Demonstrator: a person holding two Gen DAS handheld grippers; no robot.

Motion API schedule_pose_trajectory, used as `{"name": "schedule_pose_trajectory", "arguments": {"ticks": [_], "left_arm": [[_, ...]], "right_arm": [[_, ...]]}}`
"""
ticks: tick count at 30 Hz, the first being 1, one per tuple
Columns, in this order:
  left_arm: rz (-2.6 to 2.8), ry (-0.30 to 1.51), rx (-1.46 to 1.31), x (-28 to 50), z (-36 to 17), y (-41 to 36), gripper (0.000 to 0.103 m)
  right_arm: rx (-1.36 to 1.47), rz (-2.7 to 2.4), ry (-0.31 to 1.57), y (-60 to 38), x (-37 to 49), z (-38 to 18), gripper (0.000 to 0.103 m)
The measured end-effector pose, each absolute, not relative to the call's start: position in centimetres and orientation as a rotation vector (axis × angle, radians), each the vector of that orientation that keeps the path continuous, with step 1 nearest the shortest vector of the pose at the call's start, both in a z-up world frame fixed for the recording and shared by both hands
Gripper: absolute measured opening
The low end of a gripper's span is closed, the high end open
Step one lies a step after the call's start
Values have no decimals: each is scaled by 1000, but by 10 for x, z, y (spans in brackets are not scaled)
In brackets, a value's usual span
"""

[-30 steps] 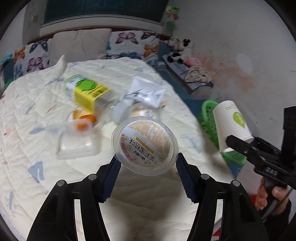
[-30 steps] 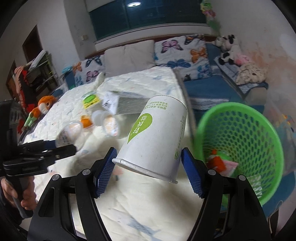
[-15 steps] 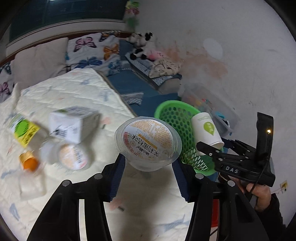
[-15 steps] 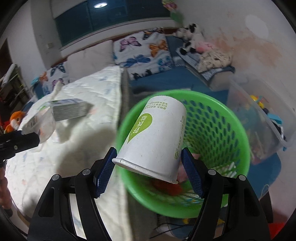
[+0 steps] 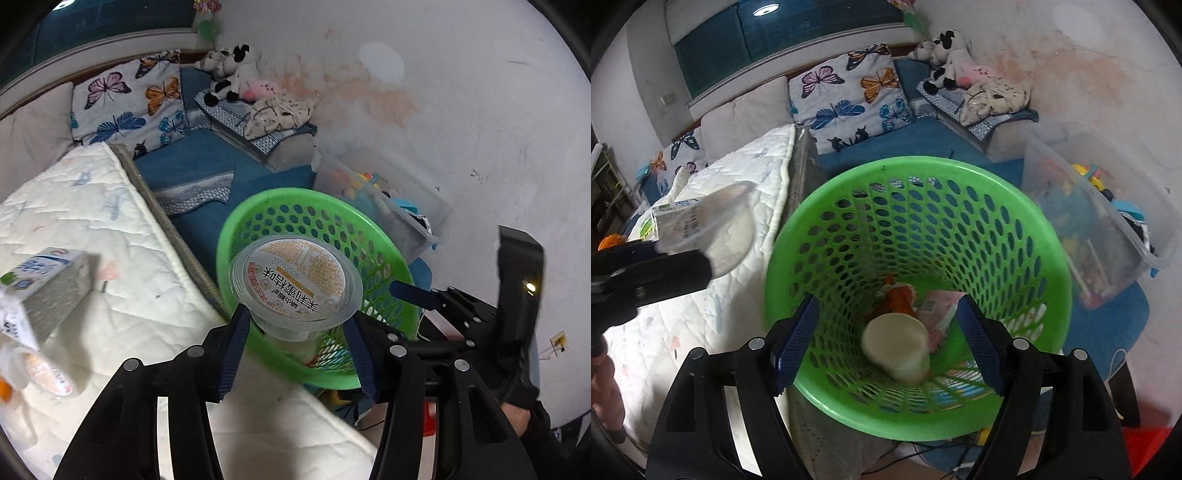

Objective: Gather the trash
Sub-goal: 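Drop the paper cup from the right tool while the left tool drops the round pudding cup into the basket, then move both tools back to the bed toward the milk carton and plastic tray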

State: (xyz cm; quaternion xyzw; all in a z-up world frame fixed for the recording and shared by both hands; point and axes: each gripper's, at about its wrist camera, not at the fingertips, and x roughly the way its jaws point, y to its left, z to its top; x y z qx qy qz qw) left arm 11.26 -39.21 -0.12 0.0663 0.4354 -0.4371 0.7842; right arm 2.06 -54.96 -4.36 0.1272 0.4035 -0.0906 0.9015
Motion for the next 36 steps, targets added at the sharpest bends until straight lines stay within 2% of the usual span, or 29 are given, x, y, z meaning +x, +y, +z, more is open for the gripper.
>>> {"name": "schedule_pose_trajectory", "arguments": {"ticks": [4,6,14,23,29,36], "left_arm": [[-959,986,133,115,-11,-404,52],[-954,995,138,115,-14,-405,61],[-923,957,142,105,-4,-378,77],[-713,888,179,105,10,-290,82],[-563,883,110,113,10,-214,87],[-397,880,45,130,4,-133,88]], "right_arm": [[273,-195,829,-551,10,-41,77],[279,-193,824,-550,5,-39,77],[285,-151,788,-528,-7,-23,77],[220,-22,741,-468,-2,4,80],[180,53,735,-428,15,12,82],[153,131,733,-390,37,15,82]]}}
